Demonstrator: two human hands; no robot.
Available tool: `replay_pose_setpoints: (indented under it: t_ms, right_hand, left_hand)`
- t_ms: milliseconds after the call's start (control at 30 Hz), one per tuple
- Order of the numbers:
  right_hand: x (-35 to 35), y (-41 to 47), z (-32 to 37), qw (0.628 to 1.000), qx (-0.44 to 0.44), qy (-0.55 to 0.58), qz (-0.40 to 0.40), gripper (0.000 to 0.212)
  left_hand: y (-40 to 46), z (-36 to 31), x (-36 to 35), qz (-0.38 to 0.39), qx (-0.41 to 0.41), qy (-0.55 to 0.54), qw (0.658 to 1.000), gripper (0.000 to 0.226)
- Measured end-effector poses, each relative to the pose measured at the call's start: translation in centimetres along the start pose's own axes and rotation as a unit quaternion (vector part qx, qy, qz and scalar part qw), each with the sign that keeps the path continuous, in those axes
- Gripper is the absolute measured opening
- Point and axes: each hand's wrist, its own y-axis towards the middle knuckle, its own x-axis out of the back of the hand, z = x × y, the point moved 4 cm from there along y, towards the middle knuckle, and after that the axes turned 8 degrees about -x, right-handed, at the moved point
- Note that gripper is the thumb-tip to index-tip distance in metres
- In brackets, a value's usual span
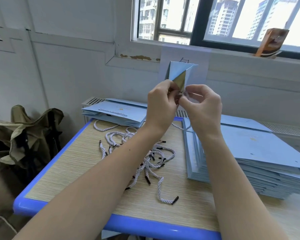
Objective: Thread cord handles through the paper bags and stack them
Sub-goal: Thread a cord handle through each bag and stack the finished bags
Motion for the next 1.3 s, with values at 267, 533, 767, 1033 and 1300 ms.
replay_pose_setpoints:
  t_ms: [267,533,767,1033,1300]
  right_hand:
    - [1.0,0.4,-0.7,0.997,-0.013,-0.050,-0.050,0.016]
    - [1.2,0.3,-0.7,0.991,-0.007,-0.106,-0.082,0.010]
    - [1.1,0.4,-1.2,0.984,-0.021,-0.161,-0.068,0.013]
    - [0.6,0.0,-1.1,0.984,0.002,-0.164,-0.062,0.013]
    - [0.3,-0.1,-0.8,0.987,0.016,-0.148,-0.058,0.012]
  left_hand:
    - [-0.4,0.0,0.1,0.130,-0.019,0.114,0.985,0.013]
    - [-0.3,1.1,0.8,0.263,0.053,0.229,0.936,0.014]
    - [-0.8,1.4,0.7,0.319,0.040,0.328,0.888,0.016]
    - [-1.1,1.6,0.7,0.350,0.052,0.378,0.855,0.025]
    - [-1.2,1.4,0.9,0.345,0.066,0.395,0.849,0.023]
